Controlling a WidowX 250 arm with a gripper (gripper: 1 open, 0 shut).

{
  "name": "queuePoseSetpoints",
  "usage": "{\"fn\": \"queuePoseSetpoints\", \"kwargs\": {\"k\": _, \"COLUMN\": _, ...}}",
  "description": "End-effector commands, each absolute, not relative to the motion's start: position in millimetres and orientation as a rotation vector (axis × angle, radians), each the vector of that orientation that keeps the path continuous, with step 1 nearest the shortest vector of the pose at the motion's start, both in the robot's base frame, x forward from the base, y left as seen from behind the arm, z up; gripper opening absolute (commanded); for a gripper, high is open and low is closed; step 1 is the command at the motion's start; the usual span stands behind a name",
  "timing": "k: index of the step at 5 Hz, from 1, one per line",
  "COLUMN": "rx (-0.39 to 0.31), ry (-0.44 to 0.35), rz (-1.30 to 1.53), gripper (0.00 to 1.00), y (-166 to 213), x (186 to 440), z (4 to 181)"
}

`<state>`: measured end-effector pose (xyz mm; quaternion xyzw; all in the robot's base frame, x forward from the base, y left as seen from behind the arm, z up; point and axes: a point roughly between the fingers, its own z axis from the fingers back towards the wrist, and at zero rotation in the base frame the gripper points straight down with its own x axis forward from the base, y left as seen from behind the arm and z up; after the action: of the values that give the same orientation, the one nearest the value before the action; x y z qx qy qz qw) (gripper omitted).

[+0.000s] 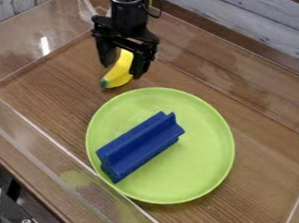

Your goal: Put the banana in the green plate

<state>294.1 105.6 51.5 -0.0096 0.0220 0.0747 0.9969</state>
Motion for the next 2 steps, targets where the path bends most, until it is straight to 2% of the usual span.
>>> {"fn": "queuePoseSetpoints", "kwargs": {"k": 1, "rx": -0.014, "ry": 0.006, "rz": 0.169, "gripper": 1.00, "y": 112.6, "x": 298.9, "z": 59.5}}
{"fn": "queuePoseSetpoints", "kwargs": {"k": 2, "rx": -0.017, "ry": 0.003, "rz": 0.174, "gripper": 1.00, "y": 113.2, "x": 300.4, "z": 58.5}}
